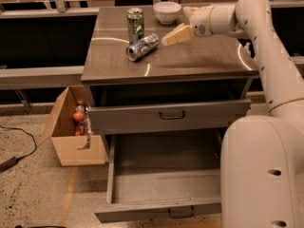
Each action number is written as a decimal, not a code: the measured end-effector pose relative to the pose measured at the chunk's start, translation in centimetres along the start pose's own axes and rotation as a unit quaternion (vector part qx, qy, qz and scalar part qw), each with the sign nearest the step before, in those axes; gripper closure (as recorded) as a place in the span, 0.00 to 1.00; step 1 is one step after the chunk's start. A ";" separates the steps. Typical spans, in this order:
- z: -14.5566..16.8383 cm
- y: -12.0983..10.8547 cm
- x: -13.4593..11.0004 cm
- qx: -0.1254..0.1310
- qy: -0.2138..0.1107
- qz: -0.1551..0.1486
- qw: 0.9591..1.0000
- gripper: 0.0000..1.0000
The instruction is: Place green can into middle drawer
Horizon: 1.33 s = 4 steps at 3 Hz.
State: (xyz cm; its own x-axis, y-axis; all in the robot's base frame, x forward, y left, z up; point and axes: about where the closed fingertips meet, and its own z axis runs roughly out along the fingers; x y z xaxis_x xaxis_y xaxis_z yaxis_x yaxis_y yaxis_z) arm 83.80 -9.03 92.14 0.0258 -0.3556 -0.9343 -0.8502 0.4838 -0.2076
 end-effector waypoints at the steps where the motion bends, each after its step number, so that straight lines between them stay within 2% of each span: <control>1: 2.1 0.4 -1.7 -0.014 0.006 0.017 1.000 0.00; 2: 4.9 1.1 -4.0 -0.021 -0.001 0.031 0.999 0.00; 4: 10.4 -0.2 -5.5 0.025 -0.014 0.062 0.998 0.00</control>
Offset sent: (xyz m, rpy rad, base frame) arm 0.0394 0.0939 0.0468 0.0785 0.0786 0.0091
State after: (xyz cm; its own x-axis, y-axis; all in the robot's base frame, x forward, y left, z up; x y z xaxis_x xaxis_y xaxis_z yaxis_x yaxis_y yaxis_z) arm 89.27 1.16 94.30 -0.0626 -0.2675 -0.9615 -0.8208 0.5618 -0.1029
